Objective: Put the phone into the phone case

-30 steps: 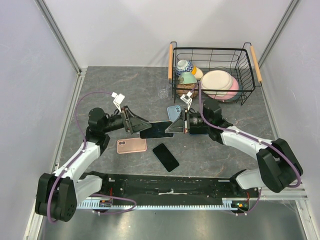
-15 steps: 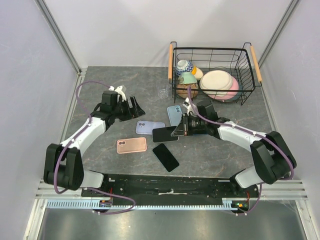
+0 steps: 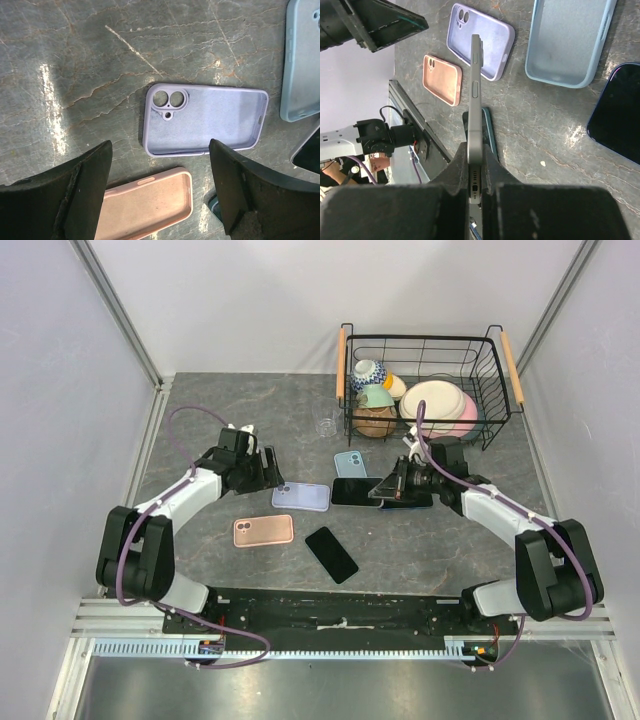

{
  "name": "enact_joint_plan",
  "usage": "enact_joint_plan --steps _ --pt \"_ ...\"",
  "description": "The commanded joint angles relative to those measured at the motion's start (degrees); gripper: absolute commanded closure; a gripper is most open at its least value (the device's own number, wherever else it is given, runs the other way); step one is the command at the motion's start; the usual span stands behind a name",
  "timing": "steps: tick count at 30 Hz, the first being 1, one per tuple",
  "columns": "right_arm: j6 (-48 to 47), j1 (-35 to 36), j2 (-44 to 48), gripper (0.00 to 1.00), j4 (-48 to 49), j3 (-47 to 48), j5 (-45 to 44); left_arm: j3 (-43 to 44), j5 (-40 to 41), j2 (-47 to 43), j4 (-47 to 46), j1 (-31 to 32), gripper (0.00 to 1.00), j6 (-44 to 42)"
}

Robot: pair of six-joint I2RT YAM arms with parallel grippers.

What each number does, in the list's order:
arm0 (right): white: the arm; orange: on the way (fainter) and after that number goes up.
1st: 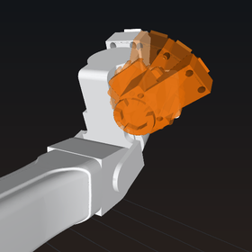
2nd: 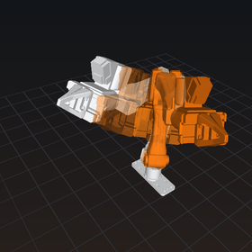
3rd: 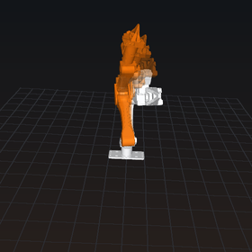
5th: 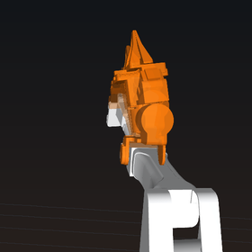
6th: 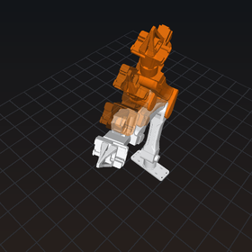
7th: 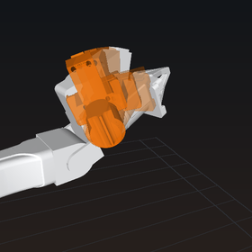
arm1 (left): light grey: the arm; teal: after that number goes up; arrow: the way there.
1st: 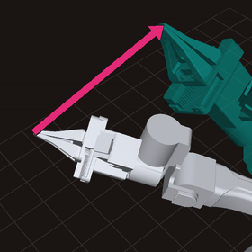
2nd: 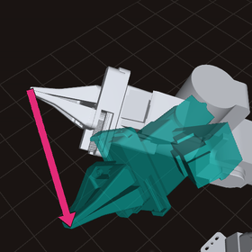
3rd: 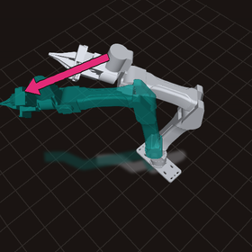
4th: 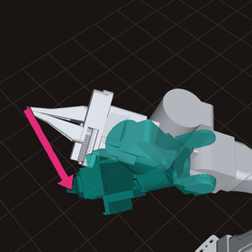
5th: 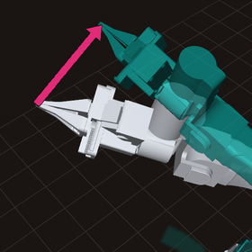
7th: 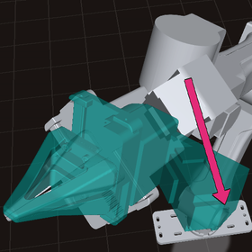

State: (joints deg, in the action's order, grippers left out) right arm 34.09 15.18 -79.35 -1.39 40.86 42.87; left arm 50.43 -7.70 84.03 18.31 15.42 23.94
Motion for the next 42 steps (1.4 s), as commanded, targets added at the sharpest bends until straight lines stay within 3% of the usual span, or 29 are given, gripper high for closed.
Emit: enact_joint_plan --steps 1,9,16,26,42 --pt "0.63 0.11 2.01 1.0 2.79 0.45 3.27 1.77 -1.52 1.05 -1.6 0.14 0.16 -1.8" --pt "6.24 1.34 -3.52 1.0 11.82 1.5 5.64 0.54 -2.75 -2.29 -3.54 0.14 0.18 -0.74" --pt "8.71 10.3 -12.75 1.0 15.53 10.8 1.78 -0.78 -1.61 -9.49 -3.63 0.14 0.19 0.49" --pt "13.72 13.65 -25.14 1.0 20.72 20.48 0.55 -4.03 0.85 -20.92 -5.21 0.14 0.18 1.11" --pt "17.94 14.35 -30.07 1.0 22.04 19.53 -1.39 -1.3 -0.12 -7.84 -4.5 0.05 0.17 1.02"
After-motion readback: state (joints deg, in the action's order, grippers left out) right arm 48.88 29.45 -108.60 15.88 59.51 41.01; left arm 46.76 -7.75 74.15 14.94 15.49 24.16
